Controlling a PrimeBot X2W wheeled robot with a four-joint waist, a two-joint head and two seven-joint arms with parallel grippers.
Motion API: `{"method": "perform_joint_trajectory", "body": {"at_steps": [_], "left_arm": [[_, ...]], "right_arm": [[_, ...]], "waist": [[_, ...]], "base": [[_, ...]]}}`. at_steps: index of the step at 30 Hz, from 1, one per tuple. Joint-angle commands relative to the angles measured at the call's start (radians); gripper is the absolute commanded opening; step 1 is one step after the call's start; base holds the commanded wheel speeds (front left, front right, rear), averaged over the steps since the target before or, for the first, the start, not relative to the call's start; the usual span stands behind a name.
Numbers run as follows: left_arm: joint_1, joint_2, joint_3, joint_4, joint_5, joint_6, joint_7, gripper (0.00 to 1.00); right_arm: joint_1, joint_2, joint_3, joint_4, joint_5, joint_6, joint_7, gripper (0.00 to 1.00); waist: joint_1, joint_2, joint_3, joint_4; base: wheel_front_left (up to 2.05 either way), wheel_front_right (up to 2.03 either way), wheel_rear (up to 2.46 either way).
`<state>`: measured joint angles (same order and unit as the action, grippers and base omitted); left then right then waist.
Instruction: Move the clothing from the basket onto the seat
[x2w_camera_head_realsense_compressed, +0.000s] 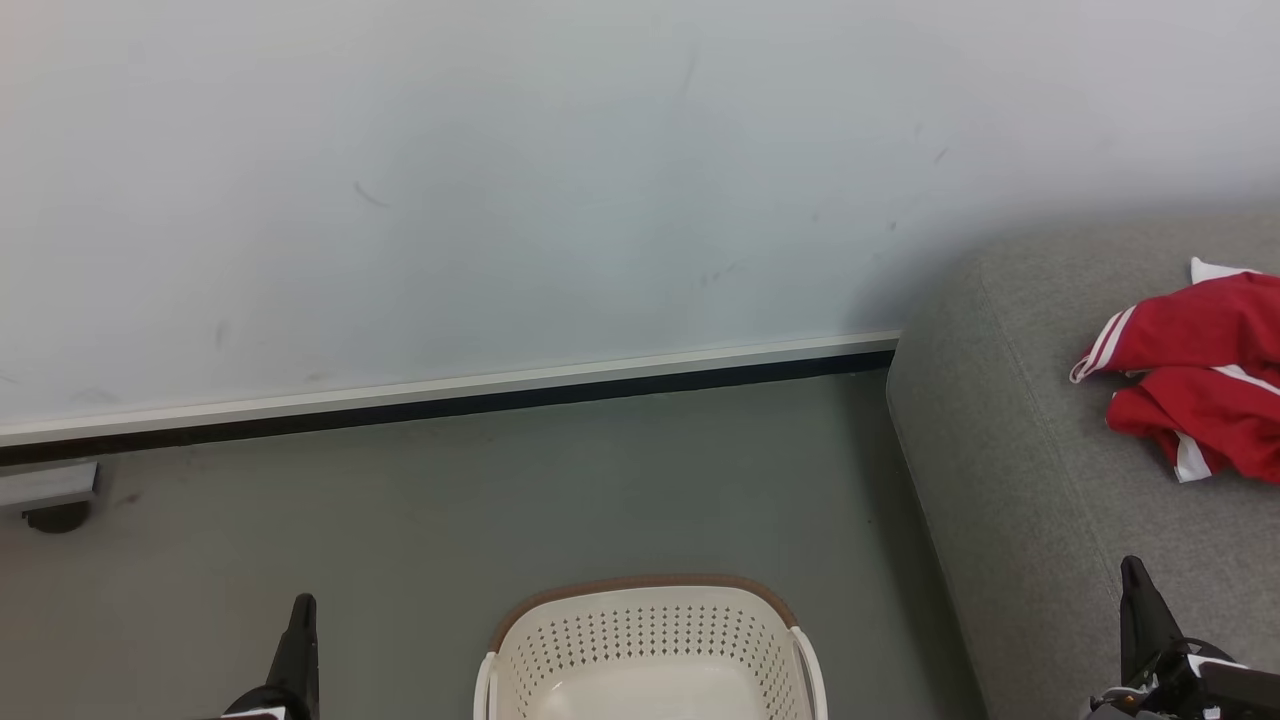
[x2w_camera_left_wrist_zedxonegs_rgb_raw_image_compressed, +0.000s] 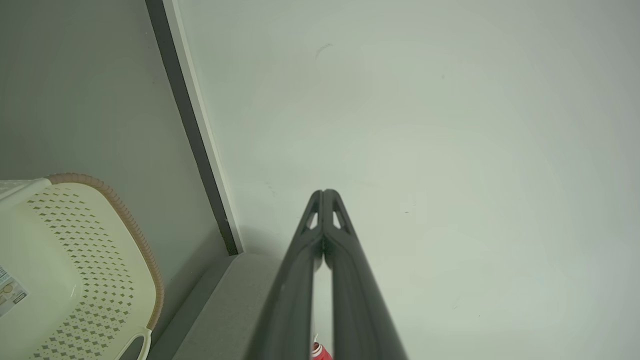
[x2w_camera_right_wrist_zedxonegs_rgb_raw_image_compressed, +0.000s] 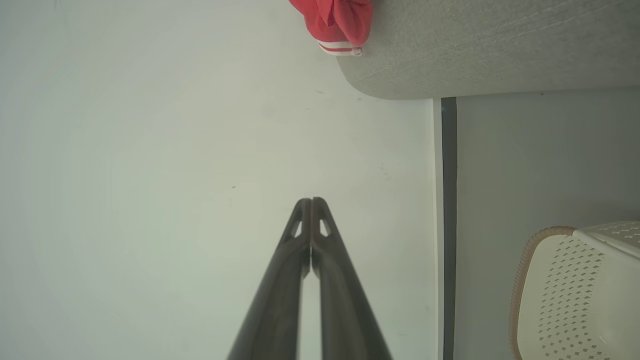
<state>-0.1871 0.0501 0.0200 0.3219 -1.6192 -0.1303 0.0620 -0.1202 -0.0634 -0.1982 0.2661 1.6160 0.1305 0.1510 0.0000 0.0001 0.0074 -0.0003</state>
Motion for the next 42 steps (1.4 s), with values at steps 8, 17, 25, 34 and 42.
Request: {"method": "perform_joint_trajectory", "body": {"at_steps": [8,17,25,34,42], "left_arm": [[-0.005,0.0,0.003,0.003,-0.005,-0.002,0.004,0.0],[-0.005,0.0,0.003,0.003,-0.005,-0.002,0.004,0.0],[-0.005,0.0,0.002,0.003,-0.005,-0.002,0.004,0.0],[-0.005,0.0,0.003,0.003,-0.005,-0.002,0.004,0.0],[-0.005,0.0,0.003,0.003,-0.005,-0.002,0.004,0.0]], "right_arm": [[-0.007,0.005,-0.003,0.0,-0.007,0.0,0.006,0.0],[-0.007,0.006,-0.006,0.0,-0.009,0.0,0.008,0.0],[-0.007,0.007,-0.007,0.0,-0.011,0.0,0.008,0.0],[-0.007,0.008,-0.009,0.0,-0.014,0.0,0.01,0.0],[-0.007,0.009,-0.01,0.0,-0.013,0.0,0.012,0.0]], "waist": [[0.0,-0.0001,0.0,0.0],[0.0,-0.0001,0.0,0.0],[0.0,-0.0001,0.0,0.0],[0.0,-0.0001,0.0,0.0],[0.0,-0.0001,0.0,0.0]], "base": [[0.0,0.0,0.0],[0.0,0.0,0.0],[0.0,0.0,0.0],[0.0,0.0,0.0],[0.0,0.0,0.0]]}}
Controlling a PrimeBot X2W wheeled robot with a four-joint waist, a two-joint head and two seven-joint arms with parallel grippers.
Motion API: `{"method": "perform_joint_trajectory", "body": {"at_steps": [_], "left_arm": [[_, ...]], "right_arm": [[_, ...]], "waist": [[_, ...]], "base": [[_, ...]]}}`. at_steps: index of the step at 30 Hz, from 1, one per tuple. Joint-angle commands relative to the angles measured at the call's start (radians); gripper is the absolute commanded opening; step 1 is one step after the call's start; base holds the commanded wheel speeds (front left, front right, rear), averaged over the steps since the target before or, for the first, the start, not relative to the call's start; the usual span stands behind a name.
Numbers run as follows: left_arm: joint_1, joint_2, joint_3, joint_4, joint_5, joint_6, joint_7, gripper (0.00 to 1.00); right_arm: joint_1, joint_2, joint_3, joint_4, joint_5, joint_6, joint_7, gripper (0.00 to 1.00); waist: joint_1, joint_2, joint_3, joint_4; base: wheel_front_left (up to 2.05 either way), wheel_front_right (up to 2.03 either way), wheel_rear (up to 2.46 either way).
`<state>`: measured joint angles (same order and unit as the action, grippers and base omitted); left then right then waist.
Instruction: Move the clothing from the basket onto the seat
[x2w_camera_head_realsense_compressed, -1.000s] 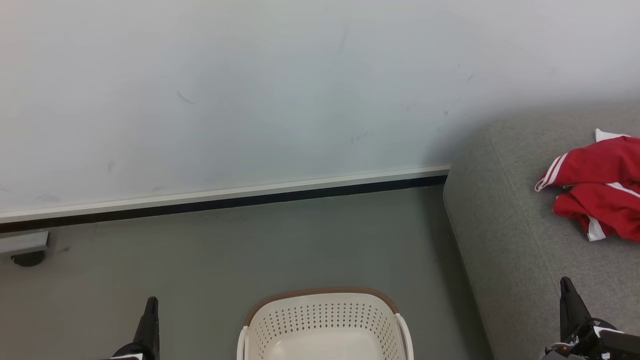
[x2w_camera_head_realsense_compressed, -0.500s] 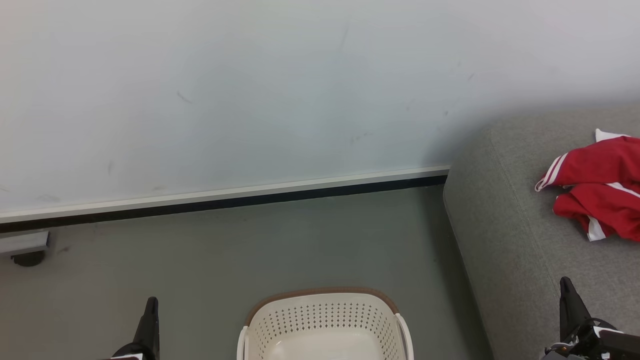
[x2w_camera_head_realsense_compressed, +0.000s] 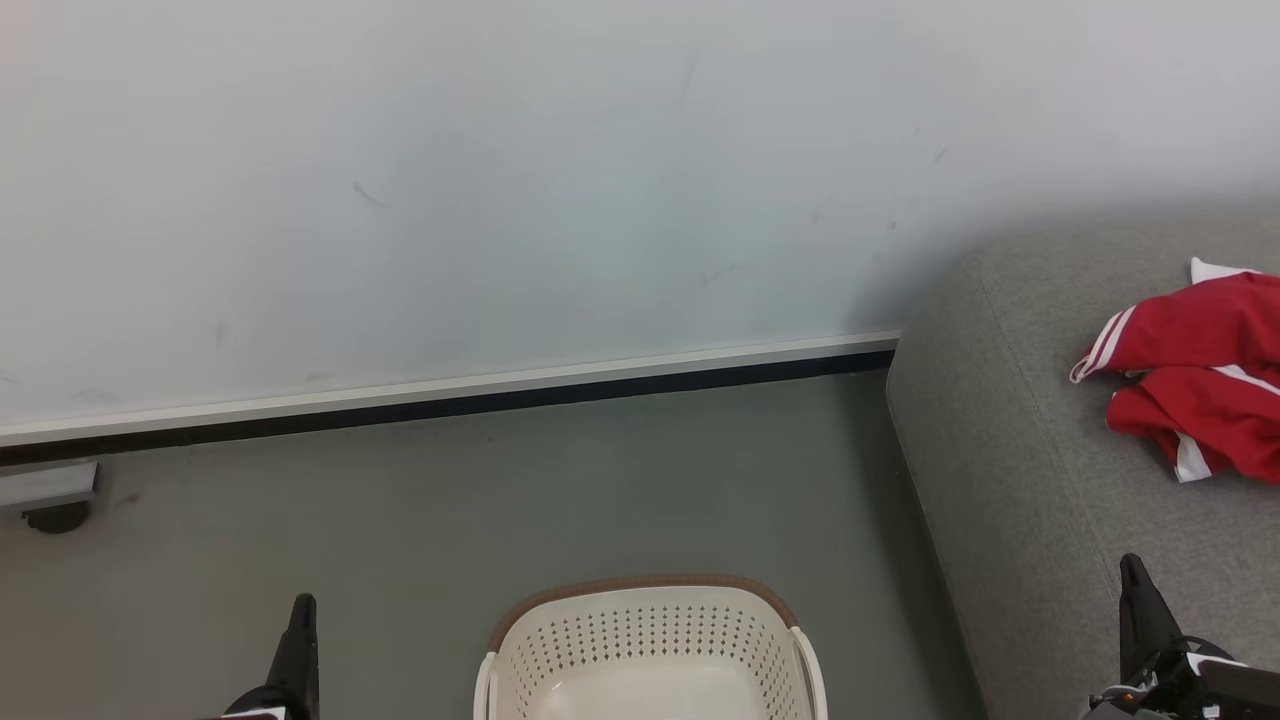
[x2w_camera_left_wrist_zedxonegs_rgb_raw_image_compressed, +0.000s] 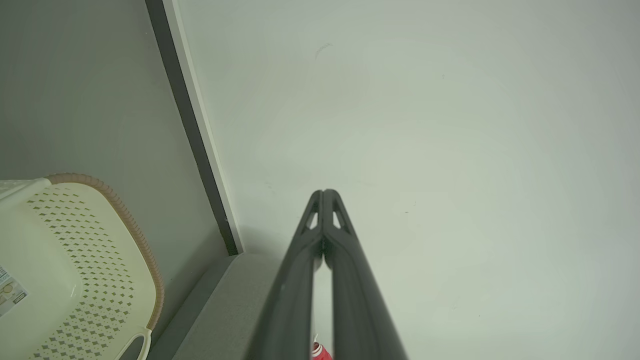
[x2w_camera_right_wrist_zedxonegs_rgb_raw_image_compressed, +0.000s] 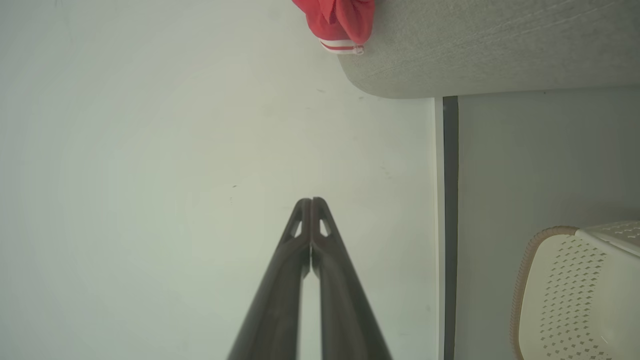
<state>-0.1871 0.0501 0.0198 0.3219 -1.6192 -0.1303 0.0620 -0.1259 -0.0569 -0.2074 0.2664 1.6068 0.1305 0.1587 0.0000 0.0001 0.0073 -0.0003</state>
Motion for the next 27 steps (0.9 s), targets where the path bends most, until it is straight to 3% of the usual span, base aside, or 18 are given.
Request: {"method": "perform_joint_trajectory", "body": {"at_steps": [1,27], "left_arm": [[-0.005,0.0,0.003,0.003,-0.005,-0.002,0.004,0.0],[-0.005,0.0,0.003,0.002,-0.005,-0.002,0.004,0.0]], "right_arm": [[-0.002,0.003,-0.001,0.0,-0.004,0.0,0.004,0.0],[-0.001,0.005,-0.004,0.0,-0.007,0.0,0.007,0.0]], "waist": [[0.0,-0.0001,0.0,0.0],[0.0,-0.0001,0.0,0.0]], "base": [[0.0,0.0,0.0],[0.0,0.0,0.0]]}}
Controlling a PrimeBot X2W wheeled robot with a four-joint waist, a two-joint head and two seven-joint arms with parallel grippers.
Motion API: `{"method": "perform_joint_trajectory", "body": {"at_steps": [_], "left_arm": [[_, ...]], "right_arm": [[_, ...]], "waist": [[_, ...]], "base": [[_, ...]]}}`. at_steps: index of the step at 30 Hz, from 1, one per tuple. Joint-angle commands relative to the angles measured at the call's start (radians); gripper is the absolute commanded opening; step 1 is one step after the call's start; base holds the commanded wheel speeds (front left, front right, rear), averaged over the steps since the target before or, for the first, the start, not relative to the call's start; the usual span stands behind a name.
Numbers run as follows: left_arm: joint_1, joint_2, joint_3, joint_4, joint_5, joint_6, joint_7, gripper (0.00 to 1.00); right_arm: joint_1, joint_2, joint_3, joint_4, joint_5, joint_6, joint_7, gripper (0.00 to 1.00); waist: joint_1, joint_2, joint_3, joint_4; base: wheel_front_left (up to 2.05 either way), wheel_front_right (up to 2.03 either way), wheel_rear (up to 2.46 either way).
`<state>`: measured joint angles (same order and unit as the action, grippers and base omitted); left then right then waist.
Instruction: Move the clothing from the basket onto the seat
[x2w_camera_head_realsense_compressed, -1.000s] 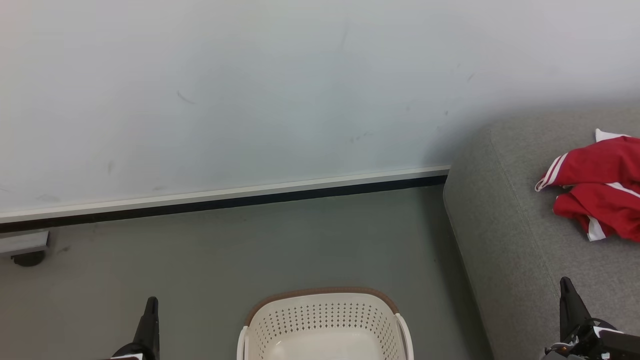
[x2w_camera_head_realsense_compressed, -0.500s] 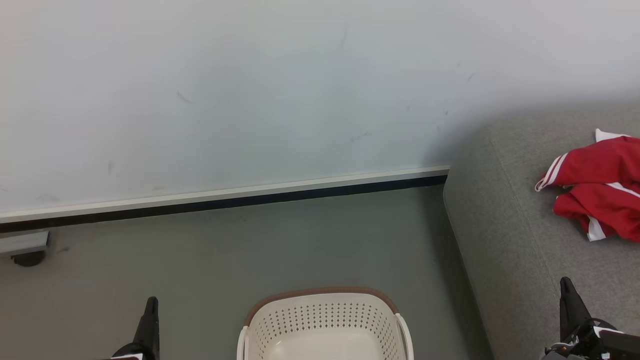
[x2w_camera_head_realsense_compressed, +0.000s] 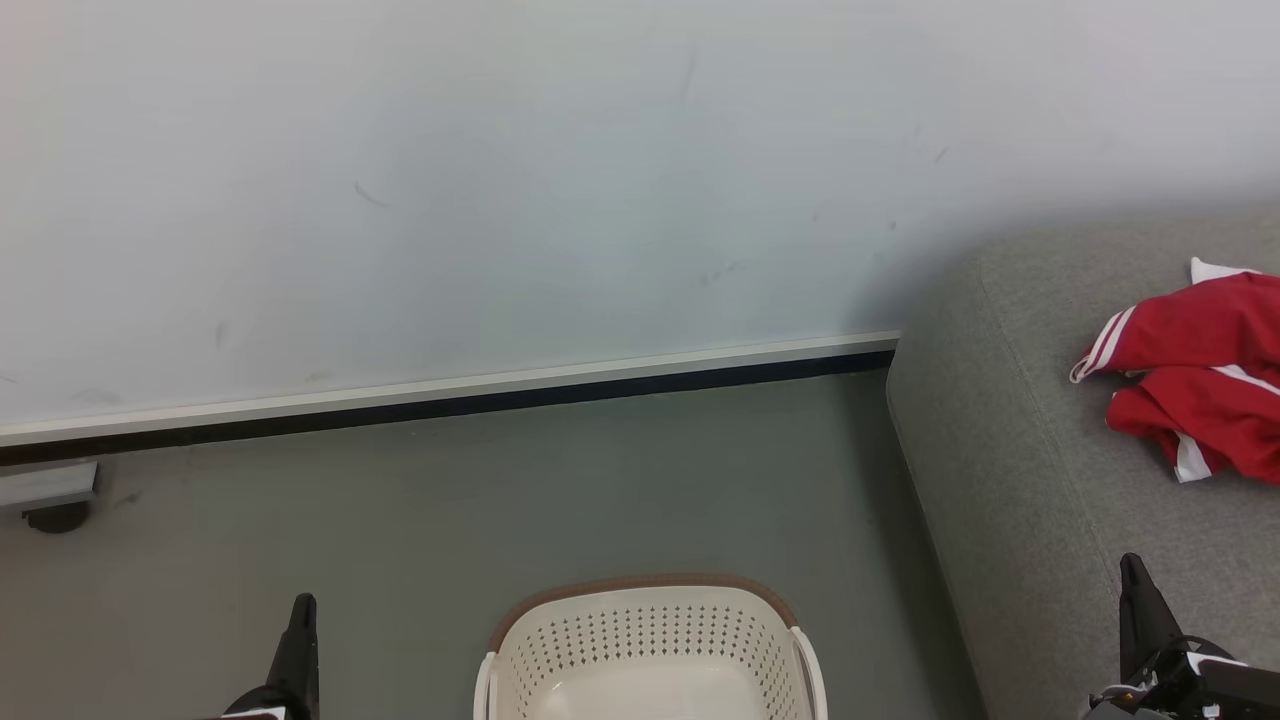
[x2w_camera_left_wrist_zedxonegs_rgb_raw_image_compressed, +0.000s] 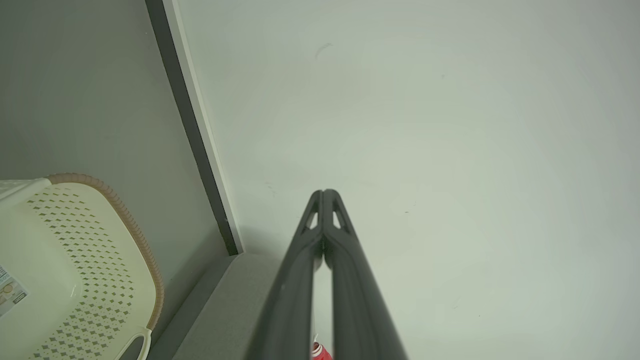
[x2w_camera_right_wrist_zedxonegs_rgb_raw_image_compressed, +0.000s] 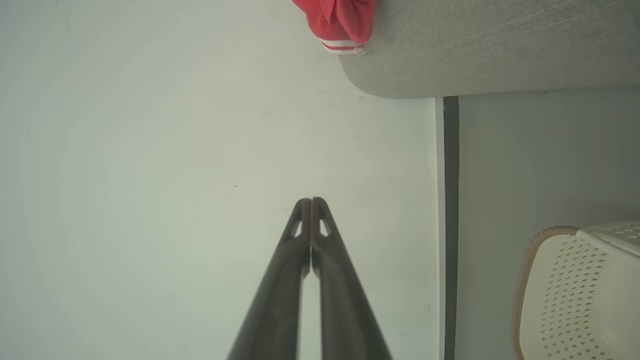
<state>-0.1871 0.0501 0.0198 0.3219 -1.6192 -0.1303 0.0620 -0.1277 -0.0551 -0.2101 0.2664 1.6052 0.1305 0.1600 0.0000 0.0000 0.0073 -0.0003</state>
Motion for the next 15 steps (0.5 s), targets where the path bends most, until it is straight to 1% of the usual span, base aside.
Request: {"method": "perform_joint_trajectory", "body": {"at_steps": [1,15], "left_arm": [[-0.005,0.0,0.003,0.002,-0.005,-0.002,0.004,0.0],[-0.005,0.0,0.002,0.002,-0.005,-0.002,0.004,0.0]], "right_arm": [[0.0,0.003,-0.002,0.0,-0.006,0.0,0.006,0.0],[0.0,0.004,-0.003,0.0,-0.005,0.0,0.006,0.0]], "waist": [[0.0,0.0,0.0,0.0],[0.0,0.0,0.0,0.0]], "base": [[0.0,0.0,0.0],[0.0,0.0,0.0]]}}
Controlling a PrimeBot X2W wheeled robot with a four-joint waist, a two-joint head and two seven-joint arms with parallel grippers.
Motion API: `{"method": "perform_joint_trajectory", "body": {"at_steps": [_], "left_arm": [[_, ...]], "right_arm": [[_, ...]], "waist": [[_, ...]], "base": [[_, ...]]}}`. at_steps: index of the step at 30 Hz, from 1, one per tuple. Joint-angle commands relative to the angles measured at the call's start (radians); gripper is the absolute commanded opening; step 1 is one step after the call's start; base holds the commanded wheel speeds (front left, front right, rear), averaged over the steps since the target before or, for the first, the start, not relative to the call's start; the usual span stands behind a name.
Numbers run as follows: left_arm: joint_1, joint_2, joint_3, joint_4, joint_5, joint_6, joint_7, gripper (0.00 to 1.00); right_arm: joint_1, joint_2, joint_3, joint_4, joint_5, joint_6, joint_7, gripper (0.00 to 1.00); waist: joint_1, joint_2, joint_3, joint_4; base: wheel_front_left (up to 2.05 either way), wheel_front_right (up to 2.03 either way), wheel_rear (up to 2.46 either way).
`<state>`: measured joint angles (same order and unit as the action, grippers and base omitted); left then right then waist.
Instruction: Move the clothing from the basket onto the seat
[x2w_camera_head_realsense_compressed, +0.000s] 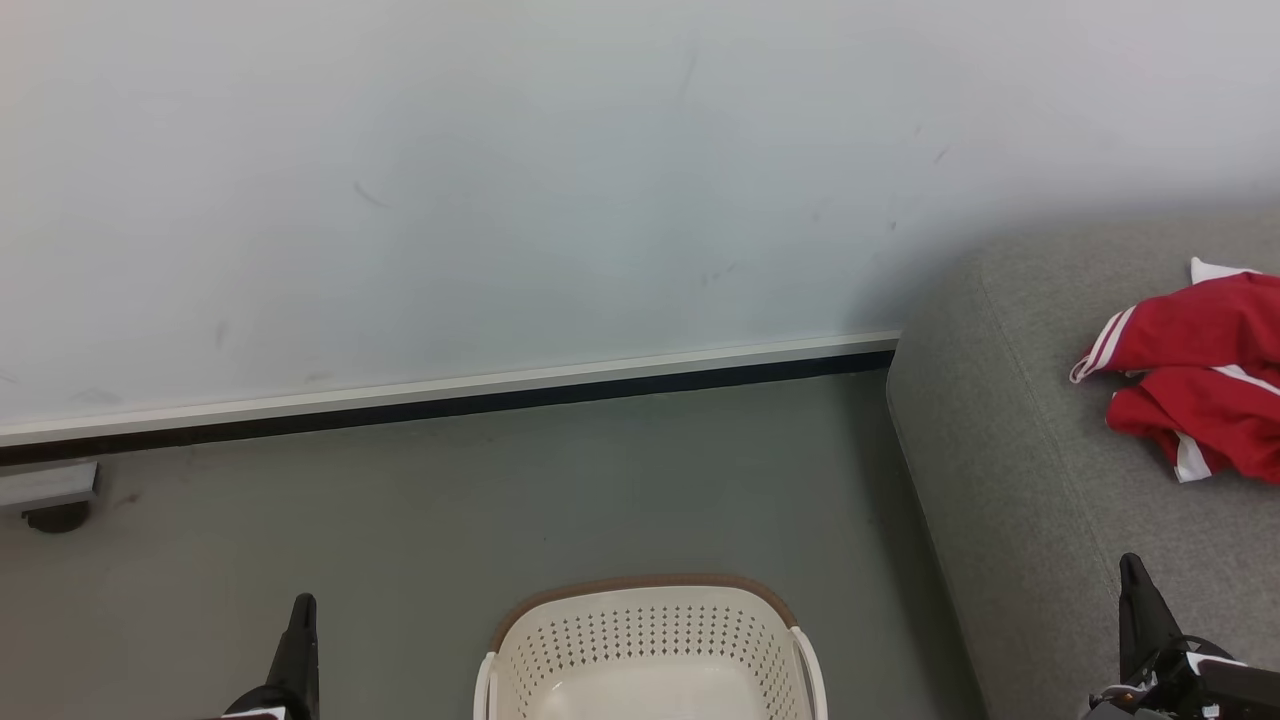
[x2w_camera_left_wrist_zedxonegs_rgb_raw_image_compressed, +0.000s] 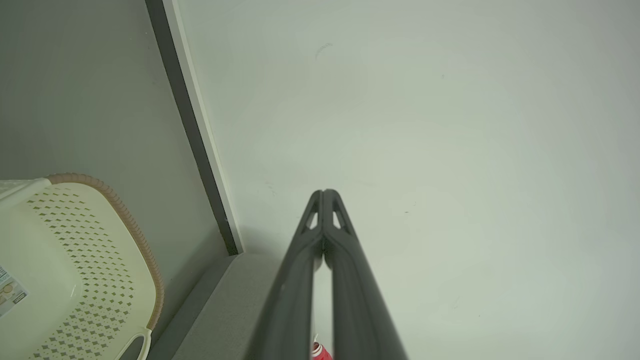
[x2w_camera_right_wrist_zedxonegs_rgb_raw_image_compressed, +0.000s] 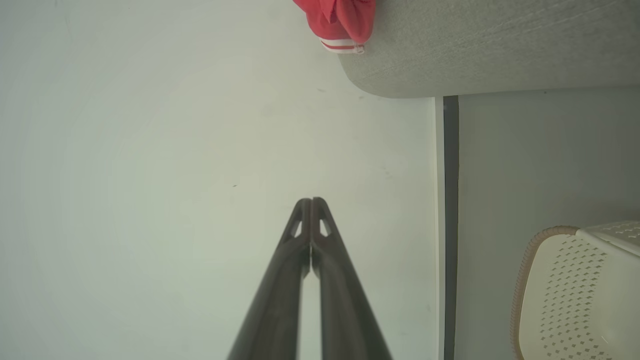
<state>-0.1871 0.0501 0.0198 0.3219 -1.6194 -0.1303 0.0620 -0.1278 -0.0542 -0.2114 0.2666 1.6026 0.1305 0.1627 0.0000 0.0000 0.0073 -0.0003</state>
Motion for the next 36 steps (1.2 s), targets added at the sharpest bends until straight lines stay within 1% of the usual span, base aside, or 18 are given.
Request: {"method": "perform_joint_trajectory", "body": {"at_steps": [1,36], "left_arm": [[-0.005,0.0,0.002,0.002,-0.005,-0.002,0.004,0.0],[-0.004,0.0,0.002,0.002,-0.005,-0.002,0.004,0.0]], "right_arm": [[0.0,0.003,-0.002,0.0,-0.003,0.0,0.003,0.0],[0.0,0.005,-0.003,0.0,-0.005,0.0,0.004,0.0]], "waist": [[0.0,0.0,0.0,0.0],[0.0,0.0,0.0,0.0]], "base": [[0.0,0.0,0.0],[0.0,0.0,0.0]]}}
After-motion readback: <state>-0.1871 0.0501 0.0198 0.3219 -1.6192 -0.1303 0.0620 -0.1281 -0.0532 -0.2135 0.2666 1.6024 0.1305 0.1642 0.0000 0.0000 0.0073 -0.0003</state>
